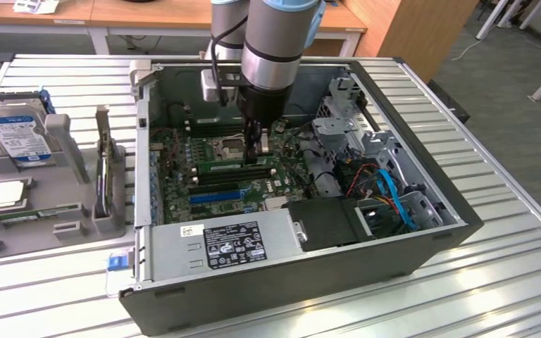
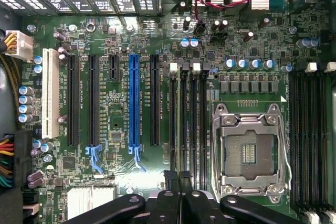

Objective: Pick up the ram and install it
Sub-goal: 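Insert the ram into the slot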

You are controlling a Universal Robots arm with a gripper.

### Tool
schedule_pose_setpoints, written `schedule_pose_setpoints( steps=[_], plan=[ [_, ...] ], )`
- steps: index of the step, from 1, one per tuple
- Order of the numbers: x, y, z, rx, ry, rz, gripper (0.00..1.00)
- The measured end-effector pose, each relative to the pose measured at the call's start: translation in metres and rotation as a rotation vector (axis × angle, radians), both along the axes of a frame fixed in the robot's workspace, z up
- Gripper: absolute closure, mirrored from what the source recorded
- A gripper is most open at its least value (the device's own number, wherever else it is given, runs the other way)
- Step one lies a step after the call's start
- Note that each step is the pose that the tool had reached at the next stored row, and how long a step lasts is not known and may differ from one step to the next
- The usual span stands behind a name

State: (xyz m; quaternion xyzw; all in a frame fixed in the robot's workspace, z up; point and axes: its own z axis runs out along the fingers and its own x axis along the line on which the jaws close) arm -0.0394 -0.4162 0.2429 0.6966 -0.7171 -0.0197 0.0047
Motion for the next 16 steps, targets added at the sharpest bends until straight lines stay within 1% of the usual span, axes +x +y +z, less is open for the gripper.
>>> schedule_pose_setpoints(
  steps=[7, 16],
  plan=[
    [0.0, 0.0001, -0.0015, 0.0003, -0.0002, 0.0, 0.89],
    [0.0, 0.0001, -0.0065, 0.0004, -0.0003, 0.001, 0.89]
  ],
)
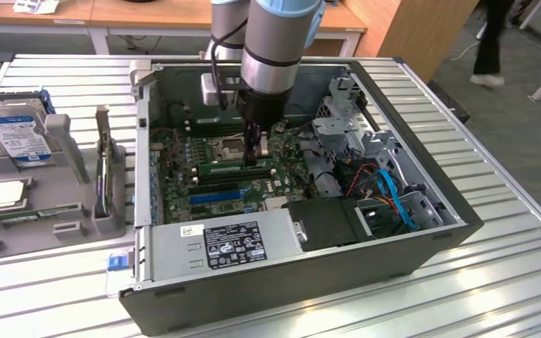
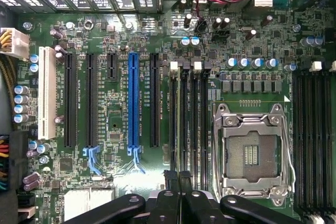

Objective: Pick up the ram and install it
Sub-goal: 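Insert the ram into the slot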

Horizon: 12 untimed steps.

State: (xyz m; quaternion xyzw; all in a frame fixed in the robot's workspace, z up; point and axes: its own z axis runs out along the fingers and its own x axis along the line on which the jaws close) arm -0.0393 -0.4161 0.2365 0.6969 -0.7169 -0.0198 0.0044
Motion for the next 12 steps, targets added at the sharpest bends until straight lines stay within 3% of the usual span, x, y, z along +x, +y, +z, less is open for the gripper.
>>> schedule_pose_setpoints(
  steps=[12],
  plan=[
    [0.0, 0.0, -0.0013, -0.0001, 0.0, 0.012, 0.89]
  ],
)
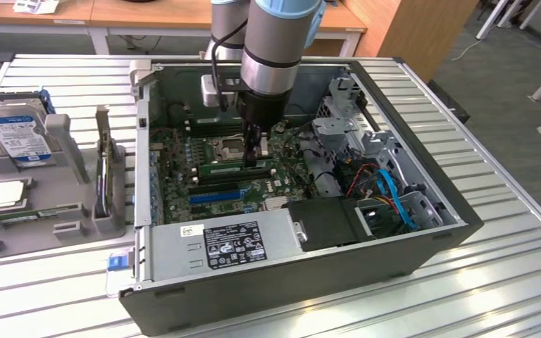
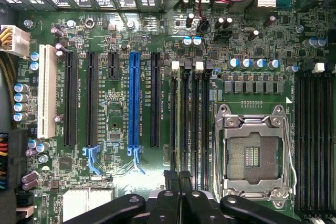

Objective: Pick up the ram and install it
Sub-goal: 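Insert the ram into the slot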

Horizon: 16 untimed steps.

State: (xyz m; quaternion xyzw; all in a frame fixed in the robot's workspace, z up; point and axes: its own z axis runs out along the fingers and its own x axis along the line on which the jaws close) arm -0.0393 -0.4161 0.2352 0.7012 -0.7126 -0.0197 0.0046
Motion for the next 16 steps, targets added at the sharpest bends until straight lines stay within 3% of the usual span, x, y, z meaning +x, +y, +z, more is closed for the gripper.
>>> schedule_pose_setpoints(
  steps=[16],
  plan=[
    [0.0, 0.0, -0.0022, 0.0001, -0.0001, 0.0, 0.89]
  ],
)
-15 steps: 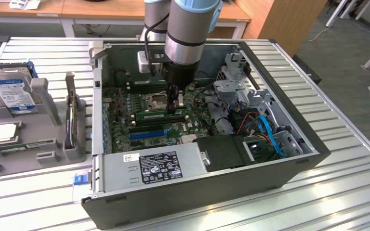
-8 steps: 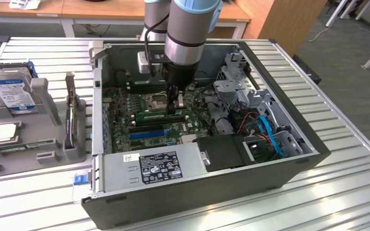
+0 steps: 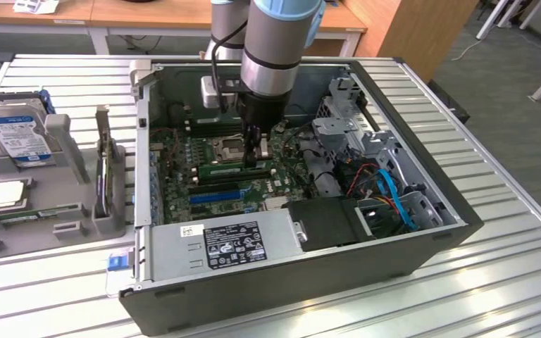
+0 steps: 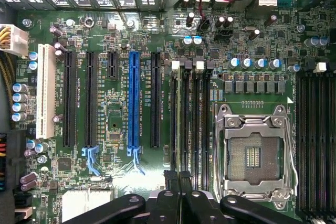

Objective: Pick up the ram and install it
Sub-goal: 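Insert the ram into the slot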

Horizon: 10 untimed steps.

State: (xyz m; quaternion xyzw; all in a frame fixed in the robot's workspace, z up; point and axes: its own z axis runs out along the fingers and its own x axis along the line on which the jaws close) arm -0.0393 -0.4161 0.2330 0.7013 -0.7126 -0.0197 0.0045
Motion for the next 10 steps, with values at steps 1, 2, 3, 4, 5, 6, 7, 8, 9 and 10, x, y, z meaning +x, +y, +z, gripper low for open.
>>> schedule_pose_setpoints(
  steps=[1, 2, 3, 4, 5, 6, 7, 8, 9, 10],
  plan=[
    [0.0, 0.0, -0.0005, 0.0003, -0.0001, 0.0, 0.89],
    [0.0, 0.0, -0.0005, 0.0, 0.0, 0.0, 0.89],
    [-0.0001, -0.0003, -0.0005, 0.0001, 0.0, 0.0, 0.89],
    [0.0, -0.0009, -0.0005, -0.0001, 0.0, 0.0, 0.89],
    [0.0, -0.001, -0.0005, 0.0, 0.0001, 0.0, 0.89],
    [0.0, -0.001, -0.0007, 0.0, 0.0, 0.0, 0.89],
    [0.0, -0.0011, -0.001, 0.0, 0.0, 0.0, 0.89],
    [0.0, -0.0011, -0.0012, -0.0002, 0.0001, 0.0, 0.89],
    [0.0, -0.0011, -0.0012, -0.0003, 0.0001, 0.0, 0.89],
    [0.0, -0.0011, -0.0012, -0.0002, 0.0001, 0.0, 0.89]
  ],
)
